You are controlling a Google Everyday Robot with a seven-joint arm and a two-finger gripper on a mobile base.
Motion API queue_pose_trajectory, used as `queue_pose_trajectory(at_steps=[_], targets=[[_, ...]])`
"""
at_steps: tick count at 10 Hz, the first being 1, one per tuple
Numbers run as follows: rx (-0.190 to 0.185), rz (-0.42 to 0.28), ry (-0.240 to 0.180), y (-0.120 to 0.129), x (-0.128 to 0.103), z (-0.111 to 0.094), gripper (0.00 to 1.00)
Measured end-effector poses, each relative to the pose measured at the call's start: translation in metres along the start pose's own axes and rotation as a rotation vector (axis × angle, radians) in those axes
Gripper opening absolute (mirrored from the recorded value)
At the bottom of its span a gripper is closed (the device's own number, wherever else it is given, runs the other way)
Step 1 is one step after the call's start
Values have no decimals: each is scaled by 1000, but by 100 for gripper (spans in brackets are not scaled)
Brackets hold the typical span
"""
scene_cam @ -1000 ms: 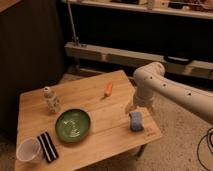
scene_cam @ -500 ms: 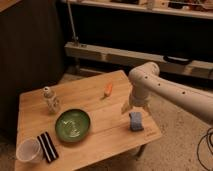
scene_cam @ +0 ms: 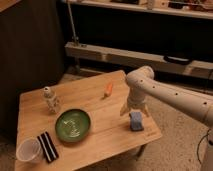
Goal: Place the white sponge in the ceramic bowl
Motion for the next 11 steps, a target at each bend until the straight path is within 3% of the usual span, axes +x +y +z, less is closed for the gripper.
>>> queue_pose_trajectory(at_steps=[5, 7, 11], targets=[[-4, 44, -19, 22, 1, 18, 80], [-4, 21, -23, 18, 0, 27, 80], [-25, -25, -15, 35, -5, 37, 80]])
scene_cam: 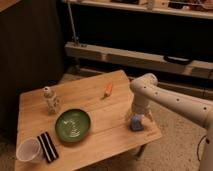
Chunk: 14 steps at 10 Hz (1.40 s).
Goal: Place the white sponge in the ceramic bowl
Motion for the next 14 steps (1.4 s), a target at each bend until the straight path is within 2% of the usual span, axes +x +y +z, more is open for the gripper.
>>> queue_pose_trajectory(at_steps=[2, 6, 10, 14], targets=[[-23, -24, 4, 0, -1, 3, 80], [-33, -35, 0, 7, 0, 6, 80], [-17, -40, 0, 10, 2, 2, 80], [23, -42, 9, 14, 7, -5, 80]])
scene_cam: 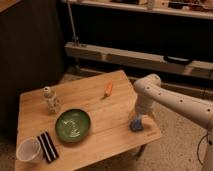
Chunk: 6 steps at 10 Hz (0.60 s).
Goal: Place the white sponge in the ceramic bowl
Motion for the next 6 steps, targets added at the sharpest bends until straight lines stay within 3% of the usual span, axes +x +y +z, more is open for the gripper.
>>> queue_pose_trajectory(at_steps=[6], targets=[[20, -5, 9, -7, 7, -3, 80]])
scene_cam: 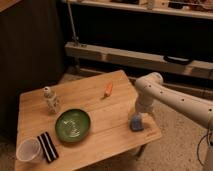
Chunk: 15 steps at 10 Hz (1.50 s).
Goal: Place the white sponge in the ceramic bowl
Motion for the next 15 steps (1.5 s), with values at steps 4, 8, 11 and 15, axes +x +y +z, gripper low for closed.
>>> queue_pose_trajectory(at_steps=[4, 8, 11, 15], targets=[[-8, 3, -8, -11, 5, 3, 80], [-9, 12, -20, -18, 10, 10, 80], [-11, 19, -28, -20, 11, 17, 80], [-6, 27, -27, -23, 11, 23, 80]])
